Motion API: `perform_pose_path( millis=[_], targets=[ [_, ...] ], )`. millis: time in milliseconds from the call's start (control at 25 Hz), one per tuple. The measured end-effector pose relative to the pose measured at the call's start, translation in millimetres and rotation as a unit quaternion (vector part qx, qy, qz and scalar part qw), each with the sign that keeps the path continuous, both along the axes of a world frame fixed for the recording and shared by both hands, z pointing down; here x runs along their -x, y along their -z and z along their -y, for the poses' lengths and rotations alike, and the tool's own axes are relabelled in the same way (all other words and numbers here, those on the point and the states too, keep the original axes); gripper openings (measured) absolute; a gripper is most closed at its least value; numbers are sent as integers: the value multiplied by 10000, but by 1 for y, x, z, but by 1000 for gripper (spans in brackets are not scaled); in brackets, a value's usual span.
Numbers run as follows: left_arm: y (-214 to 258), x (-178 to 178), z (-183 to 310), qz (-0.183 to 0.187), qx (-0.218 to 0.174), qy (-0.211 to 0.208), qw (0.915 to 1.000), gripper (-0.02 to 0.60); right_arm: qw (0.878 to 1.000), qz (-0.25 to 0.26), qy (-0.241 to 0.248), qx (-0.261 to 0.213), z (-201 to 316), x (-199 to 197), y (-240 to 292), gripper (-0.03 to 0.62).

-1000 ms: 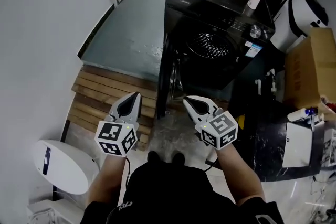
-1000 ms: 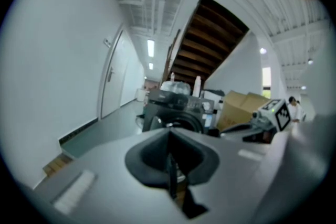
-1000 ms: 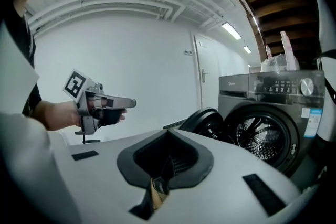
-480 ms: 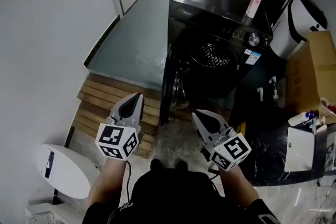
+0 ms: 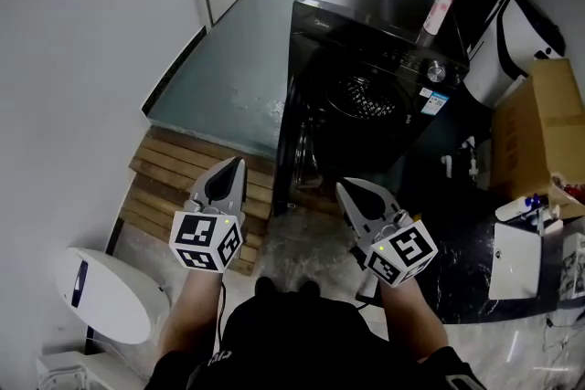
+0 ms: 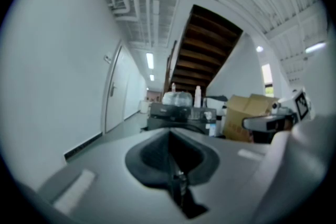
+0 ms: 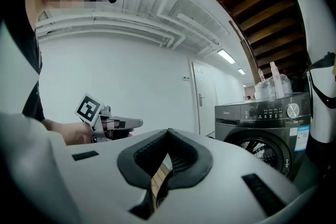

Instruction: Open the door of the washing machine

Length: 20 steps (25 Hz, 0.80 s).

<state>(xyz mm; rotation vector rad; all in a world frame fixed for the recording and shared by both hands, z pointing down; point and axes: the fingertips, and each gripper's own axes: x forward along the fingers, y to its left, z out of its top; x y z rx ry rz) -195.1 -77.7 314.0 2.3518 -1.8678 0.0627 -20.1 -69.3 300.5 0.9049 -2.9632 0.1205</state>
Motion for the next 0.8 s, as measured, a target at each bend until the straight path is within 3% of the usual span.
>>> perform_pose_path(
  millis=[800],
  targets=[
    [1,-6,7,63,69,-106,9999,5,9999,96,-32,51,3,1,-6,-8]
  ],
)
